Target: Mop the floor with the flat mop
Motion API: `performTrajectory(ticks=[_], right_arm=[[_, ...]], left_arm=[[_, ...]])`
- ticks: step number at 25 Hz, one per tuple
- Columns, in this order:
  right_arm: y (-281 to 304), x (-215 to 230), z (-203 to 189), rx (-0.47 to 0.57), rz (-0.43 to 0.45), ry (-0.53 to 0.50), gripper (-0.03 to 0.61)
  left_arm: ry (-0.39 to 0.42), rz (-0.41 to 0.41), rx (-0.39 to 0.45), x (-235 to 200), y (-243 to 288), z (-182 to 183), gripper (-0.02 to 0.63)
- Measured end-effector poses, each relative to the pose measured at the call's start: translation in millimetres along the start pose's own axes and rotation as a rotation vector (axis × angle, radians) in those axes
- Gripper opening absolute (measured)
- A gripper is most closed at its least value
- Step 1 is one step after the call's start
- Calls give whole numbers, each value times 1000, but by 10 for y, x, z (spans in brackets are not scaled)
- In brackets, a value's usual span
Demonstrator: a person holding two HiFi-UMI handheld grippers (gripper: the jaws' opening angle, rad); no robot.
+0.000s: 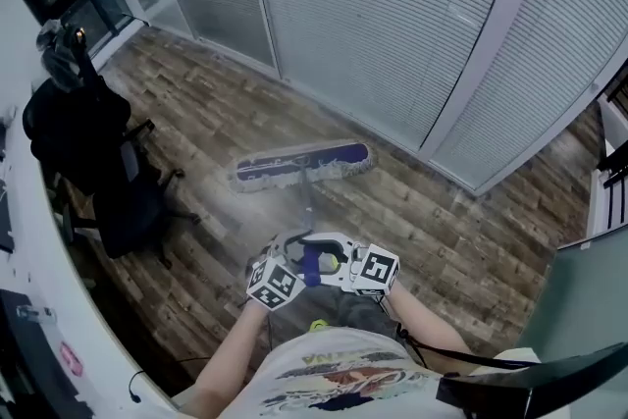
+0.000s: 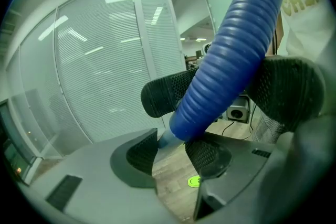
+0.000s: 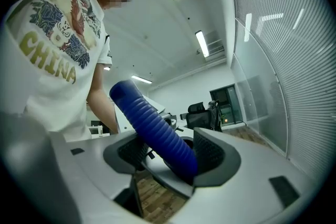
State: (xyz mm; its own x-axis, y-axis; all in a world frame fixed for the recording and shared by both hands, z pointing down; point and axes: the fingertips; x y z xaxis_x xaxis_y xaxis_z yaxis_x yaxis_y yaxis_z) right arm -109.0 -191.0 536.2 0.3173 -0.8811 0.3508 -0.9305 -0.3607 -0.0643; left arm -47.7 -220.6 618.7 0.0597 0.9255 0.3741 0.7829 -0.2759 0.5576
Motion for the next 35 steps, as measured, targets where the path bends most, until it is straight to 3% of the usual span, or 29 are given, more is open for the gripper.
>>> performTrajectory(ticks=[9, 13, 17, 21, 27, 35], right_arm=[[-204, 1680, 758, -9, 75, 17, 253], [-289, 2228, 926, -5, 88, 28, 254], [-281, 2449, 979, -8, 86, 42, 256], [-252, 2316, 948, -11, 83, 53, 256], [-363, 1790, 712, -68, 106, 53, 256], [-421, 414, 177, -128, 127, 17, 256]], left_arm=[[-41, 42, -53, -1542, 1049, 137, 146], [-52, 55, -73, -1984, 1421, 128, 146], [-54, 59, -87, -2169, 1541, 90, 146], [-47, 61, -93, -2078, 1437, 93, 146], [-80, 90, -80, -1564, 1213, 162, 146], [-118, 117, -48, -324, 478, 235, 147]])
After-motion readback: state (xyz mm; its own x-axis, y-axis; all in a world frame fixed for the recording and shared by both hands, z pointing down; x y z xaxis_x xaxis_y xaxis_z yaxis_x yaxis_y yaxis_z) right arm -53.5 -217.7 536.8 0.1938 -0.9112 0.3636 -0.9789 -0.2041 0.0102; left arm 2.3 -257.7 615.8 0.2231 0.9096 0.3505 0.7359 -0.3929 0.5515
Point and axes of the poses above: the fingertips, and each gripper's own axes: y forward along the fingers, x to its right, z out of its top, and after that the axes turned 12 degrees about y, right-handed
